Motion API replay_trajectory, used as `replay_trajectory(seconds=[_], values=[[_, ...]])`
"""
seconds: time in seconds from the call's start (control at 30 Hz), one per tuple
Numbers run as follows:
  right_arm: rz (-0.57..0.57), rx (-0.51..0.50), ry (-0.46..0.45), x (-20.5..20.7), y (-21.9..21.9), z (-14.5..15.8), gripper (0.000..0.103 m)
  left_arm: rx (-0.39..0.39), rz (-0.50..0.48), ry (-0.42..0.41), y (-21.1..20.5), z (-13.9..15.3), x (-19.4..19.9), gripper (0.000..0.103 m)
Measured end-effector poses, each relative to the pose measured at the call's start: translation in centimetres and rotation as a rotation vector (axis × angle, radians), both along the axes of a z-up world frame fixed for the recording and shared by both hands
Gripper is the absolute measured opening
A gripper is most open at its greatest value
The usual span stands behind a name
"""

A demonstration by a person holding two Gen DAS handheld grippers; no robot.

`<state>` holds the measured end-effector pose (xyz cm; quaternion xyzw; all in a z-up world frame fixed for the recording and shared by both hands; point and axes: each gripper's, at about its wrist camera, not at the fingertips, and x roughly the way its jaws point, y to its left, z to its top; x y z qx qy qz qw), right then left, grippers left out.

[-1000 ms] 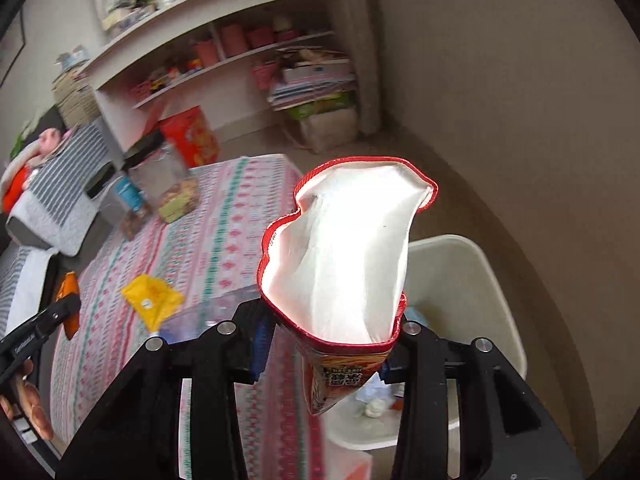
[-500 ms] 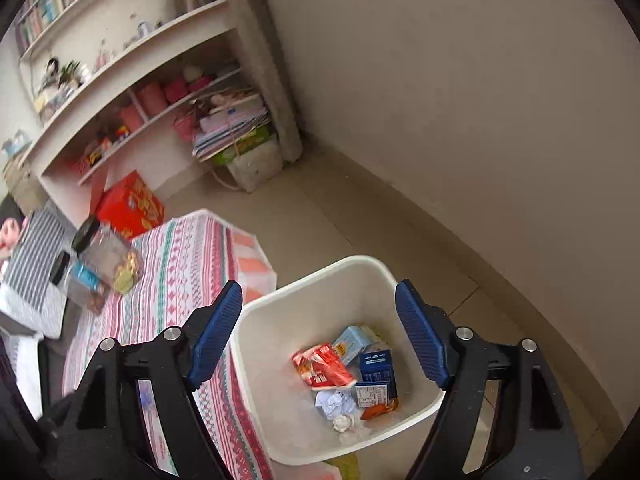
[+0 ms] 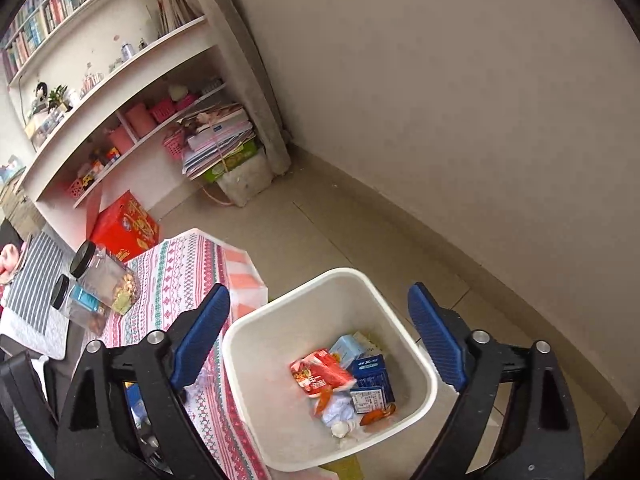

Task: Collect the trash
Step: 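Grasp the yellow snack wrapper with the left tool while the right tool approaches the water bottle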

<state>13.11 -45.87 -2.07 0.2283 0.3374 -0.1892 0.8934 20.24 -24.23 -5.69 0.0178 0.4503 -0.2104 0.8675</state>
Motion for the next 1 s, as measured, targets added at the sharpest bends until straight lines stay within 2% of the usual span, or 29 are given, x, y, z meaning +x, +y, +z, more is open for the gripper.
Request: replay_trajectory(seconds=[0.07, 0.13, 0.27, 0.43, 0.6, 0.73, 0.83, 0.9, 0.97, 1.0], values=[[0.027, 0.007, 0.010, 0.4, 0.7, -0.1, 0.090, 0.025, 0.114, -0.009, 2.4, 0.1, 1.4, 0.085], [0.050, -0.002, 0.019, 0.9, 1.6, -0.3, 0.091, 0.033, 0.233, 0.009, 5.0, 0.1, 3.0, 0.087], [0.098, -0.026, 0.035, 1.9, 3.5, -0.4, 0.093, 0.030, 0.496, 0.115, 11.1, -1.5, 7.2, 0.088], [0.156, -0.034, 0.058, 3.3, 5.7, -0.8, 0.094, 0.061, 0.673, 0.239, 15.9, -5.0, 11.7, 0.088], [0.208, -0.050, 0.081, 4.5, 7.6, -1.1, 0.096, 0.064, 0.743, 0.356, 18.4, -8.9, 14.4, 0.088], [0.235, -0.063, 0.104, 5.4, 8.8, -1.5, 0.096, 0.037, 0.739, 0.466, 19.3, -11.7, 15.3, 0.088], [0.252, -0.064, 0.123, 6.0, 9.7, -1.8, 0.096, 0.030, 0.718, 0.471, 19.7, -12.5, 15.3, 0.088], [0.262, -0.054, 0.137, 6.3, 10.3, -2.2, 0.096, 0.047, 0.690, 0.451, 19.7, -12.4, 15.1, 0.082], [0.272, -0.043, 0.149, 6.6, 10.8, -2.4, 0.096, 0.086, 0.648, 0.408, 19.5, -12.0, 14.8, 0.059], [0.279, -0.037, 0.157, 6.8, 11.2, -2.6, 0.096, 0.105, 0.623, 0.390, 19.4, -11.6, 14.9, 0.053]])
